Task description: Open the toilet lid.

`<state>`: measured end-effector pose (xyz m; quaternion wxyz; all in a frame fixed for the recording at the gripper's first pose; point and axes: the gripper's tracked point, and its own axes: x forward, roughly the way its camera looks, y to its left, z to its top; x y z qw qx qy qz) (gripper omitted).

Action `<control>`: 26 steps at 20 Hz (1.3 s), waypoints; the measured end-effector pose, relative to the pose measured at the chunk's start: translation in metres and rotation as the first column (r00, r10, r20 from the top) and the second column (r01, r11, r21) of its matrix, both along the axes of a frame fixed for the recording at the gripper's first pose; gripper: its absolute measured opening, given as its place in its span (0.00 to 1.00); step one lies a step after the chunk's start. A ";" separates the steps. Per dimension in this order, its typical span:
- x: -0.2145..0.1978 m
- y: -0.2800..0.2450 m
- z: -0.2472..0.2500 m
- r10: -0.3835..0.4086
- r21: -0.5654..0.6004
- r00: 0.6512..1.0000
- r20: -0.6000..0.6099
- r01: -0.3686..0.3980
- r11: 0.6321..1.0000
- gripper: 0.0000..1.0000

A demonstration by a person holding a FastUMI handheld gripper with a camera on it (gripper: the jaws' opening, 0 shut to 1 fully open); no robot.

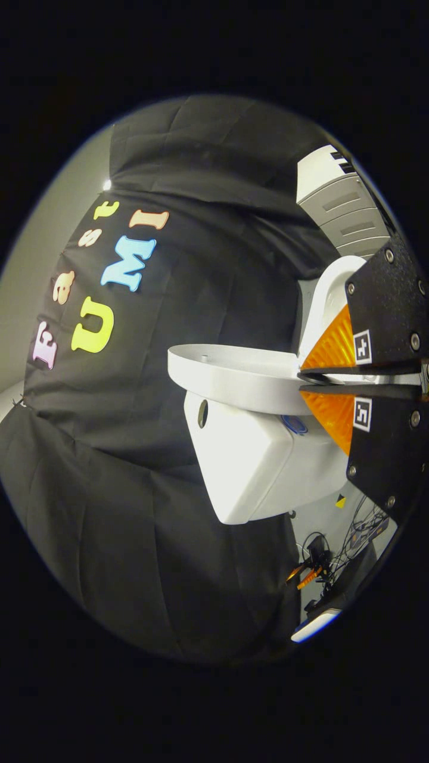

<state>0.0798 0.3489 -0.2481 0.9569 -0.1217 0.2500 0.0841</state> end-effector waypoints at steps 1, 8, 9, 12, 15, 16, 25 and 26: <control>-0.001 0.003 -0.001 0.018 -0.002 1.000 -0.016 -0.018 1.000 0.13; -0.033 0.009 0.039 0.103 0.220 0.994 0.024 -0.106 0.970 0.93; -0.037 0.009 0.050 0.106 0.276 0.994 0.041 -0.113 0.954 0.95; -0.048 -0.004 0.090 0.120 0.391 0.987 0.111 -0.154 0.907 0.95; -0.045 -0.047 0.132 0.100 0.416 0.974 0.205 -0.179 0.891 0.95; -0.040 -0.065 0.144 0.082 0.405 0.969 0.231 -0.173 0.898 0.95; -0.010 -0.194 0.220 0.007 0.378 0.912 0.409 -0.177 0.909 0.95; -0.010 -0.211 0.227 -0.007 0.392 0.904 0.427 -0.178 0.903 0.95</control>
